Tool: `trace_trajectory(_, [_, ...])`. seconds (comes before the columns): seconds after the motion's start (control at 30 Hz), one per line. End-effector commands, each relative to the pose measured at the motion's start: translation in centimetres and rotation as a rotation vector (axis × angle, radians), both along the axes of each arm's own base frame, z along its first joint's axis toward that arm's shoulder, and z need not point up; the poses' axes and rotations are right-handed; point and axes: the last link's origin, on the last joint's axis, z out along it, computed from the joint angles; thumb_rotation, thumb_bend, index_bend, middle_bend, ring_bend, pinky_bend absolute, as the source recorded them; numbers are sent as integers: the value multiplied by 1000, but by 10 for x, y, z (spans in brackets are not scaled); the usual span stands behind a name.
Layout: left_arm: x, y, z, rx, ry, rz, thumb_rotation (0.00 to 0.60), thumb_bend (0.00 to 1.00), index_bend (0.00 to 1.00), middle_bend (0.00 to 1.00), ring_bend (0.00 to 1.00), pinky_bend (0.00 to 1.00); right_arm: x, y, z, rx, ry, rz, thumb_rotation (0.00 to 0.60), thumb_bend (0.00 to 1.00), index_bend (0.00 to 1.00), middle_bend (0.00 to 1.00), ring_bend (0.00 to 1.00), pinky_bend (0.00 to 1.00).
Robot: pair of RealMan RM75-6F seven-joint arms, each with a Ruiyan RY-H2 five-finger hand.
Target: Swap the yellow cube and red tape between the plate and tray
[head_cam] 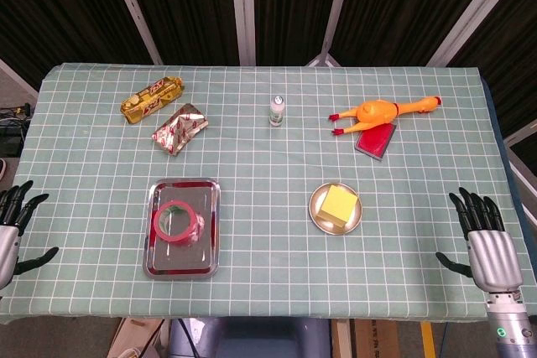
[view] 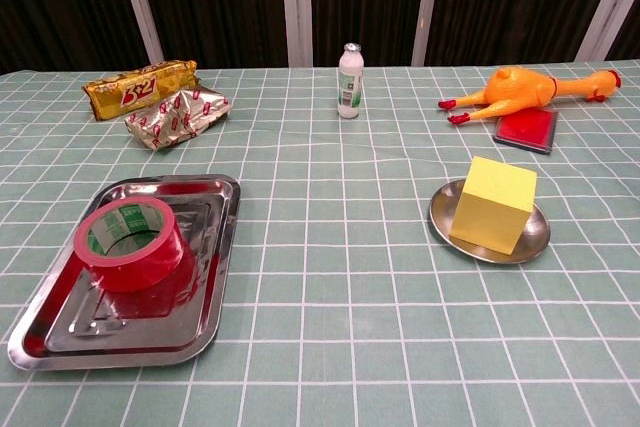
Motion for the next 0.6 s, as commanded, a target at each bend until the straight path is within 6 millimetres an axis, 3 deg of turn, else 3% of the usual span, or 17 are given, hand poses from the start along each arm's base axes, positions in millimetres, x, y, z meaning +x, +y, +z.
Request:
trace_trajectory(0.03, [0,2,-1,-15,3,5,600,74,181,0,0,0,0,0,1,-10,7,1,600,0,12,0,0,0])
trace_trajectory(0.6, [1,0,3,10,-21,-44,600,74,180,0,0,0,9,7,-8,66,-85,-14,600,0,12,0,0,0])
